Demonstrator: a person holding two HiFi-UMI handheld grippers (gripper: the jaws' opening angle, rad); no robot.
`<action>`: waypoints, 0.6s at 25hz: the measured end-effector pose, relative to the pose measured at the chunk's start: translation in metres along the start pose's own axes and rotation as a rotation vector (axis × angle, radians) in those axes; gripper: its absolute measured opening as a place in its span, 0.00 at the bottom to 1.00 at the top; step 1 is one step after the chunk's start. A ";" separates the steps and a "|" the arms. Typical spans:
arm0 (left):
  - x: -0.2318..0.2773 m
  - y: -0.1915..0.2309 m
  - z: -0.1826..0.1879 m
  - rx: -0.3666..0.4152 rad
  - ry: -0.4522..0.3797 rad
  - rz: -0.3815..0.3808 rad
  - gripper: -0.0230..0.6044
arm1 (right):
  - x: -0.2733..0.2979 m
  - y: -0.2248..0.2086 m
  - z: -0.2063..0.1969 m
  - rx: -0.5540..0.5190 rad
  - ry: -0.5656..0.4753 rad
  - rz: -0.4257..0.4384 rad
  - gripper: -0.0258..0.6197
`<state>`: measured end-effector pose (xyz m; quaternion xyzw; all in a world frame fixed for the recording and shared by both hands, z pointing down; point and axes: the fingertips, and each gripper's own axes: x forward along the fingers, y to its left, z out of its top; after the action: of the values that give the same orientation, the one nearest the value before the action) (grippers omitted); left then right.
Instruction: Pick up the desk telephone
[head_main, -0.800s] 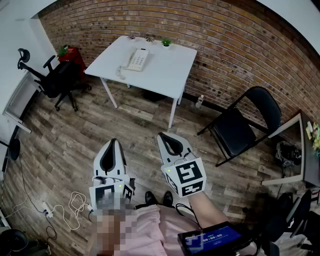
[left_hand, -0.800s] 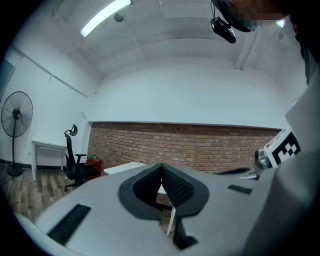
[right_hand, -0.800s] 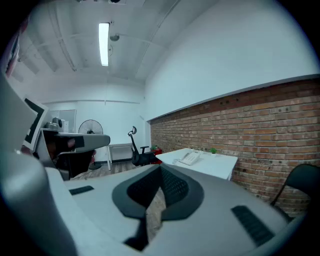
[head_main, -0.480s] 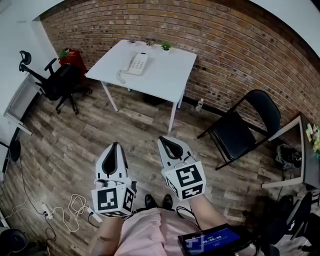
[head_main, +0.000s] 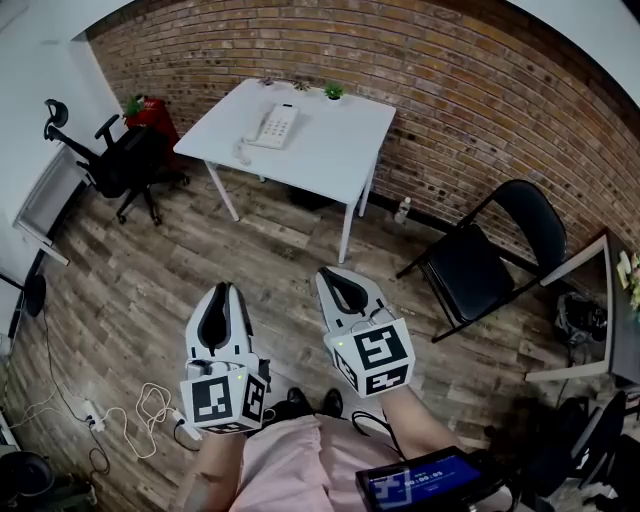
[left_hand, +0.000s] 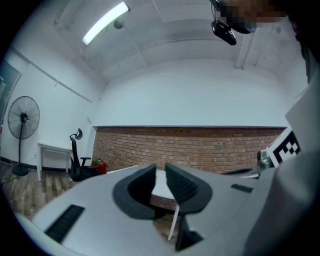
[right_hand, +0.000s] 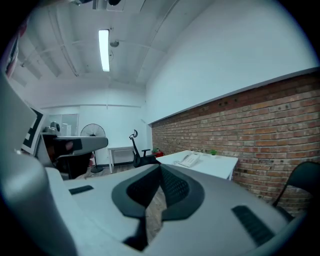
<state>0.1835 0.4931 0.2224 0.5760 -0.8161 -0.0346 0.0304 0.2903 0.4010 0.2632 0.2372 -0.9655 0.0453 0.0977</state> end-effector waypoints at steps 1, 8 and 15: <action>0.001 0.000 0.000 -0.011 -0.004 0.000 0.24 | 0.002 -0.001 -0.001 0.007 0.002 0.009 0.11; 0.014 -0.001 -0.010 -0.016 0.028 -0.021 0.42 | 0.013 -0.014 0.003 -0.002 -0.006 -0.003 0.34; 0.057 0.040 -0.031 -0.021 0.077 -0.014 0.45 | 0.069 -0.025 -0.003 -0.001 0.021 -0.035 0.34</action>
<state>0.1297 0.4523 0.2578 0.5825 -0.8097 -0.0210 0.0676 0.2423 0.3482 0.2818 0.2536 -0.9601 0.0454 0.1090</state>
